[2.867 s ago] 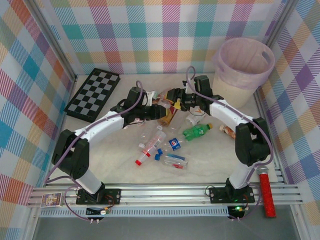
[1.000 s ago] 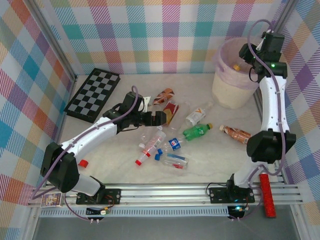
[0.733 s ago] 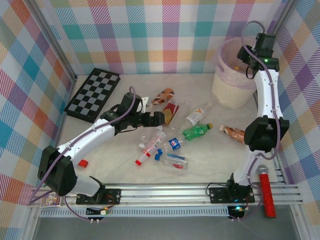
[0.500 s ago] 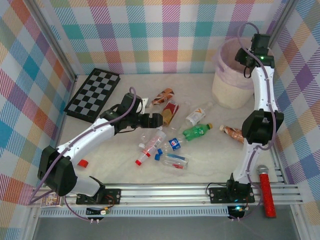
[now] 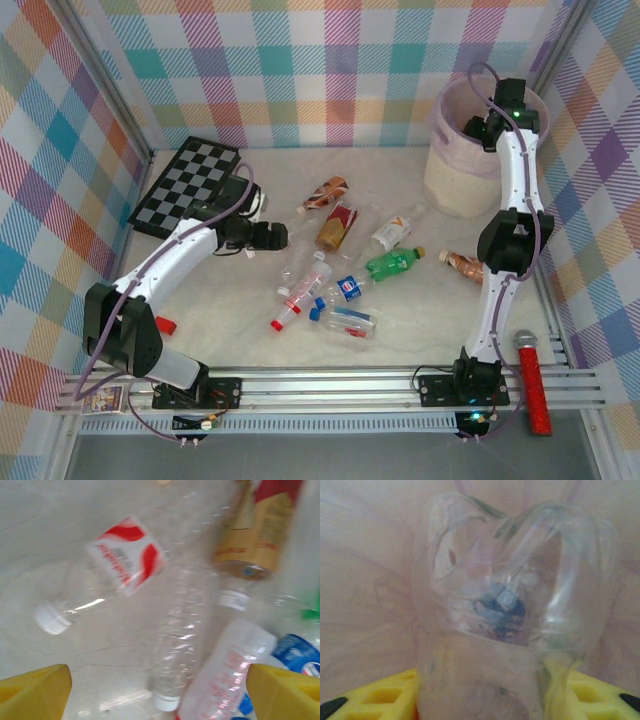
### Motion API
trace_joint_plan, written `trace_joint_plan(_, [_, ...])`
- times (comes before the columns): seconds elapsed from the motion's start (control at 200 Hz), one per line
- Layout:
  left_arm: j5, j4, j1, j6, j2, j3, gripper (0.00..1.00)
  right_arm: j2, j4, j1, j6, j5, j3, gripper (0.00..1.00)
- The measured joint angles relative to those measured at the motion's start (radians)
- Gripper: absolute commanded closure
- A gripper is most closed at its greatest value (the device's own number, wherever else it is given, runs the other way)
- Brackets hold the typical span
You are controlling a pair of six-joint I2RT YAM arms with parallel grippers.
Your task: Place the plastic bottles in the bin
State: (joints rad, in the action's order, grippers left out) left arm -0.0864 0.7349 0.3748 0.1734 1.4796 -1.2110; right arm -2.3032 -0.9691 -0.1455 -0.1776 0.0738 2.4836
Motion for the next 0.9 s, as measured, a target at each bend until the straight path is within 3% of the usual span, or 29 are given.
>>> trace_joint_plan(0.15, [0.006, 0.004, -0.005, -0.043, 0.01, 0.0, 0.0, 0.0, -0.015, -0.01, 0.006, -0.023, 0.001, 0.15])
trace_joint_plan(0.29, [0.005, 0.013, -0.014, -0.098, 0.047, -0.017, 0.0, 0.0, -0.032, -0.013, 0.003, -0.043, 0.019, 0.0])
trace_joint_plan(0.5, [0.006, 0.026, -0.032, -0.208, 0.136, -0.092, 0.0, 0.053, -0.045, -0.013, -0.005, -0.083, 0.033, 0.01])
trace_joint_plan(0.9, [-0.009, 0.056, -0.07, -0.475, 0.303, -0.24, 0.0, 0.359, -0.097, -0.013, -0.05, -0.216, 0.019, 0.01])
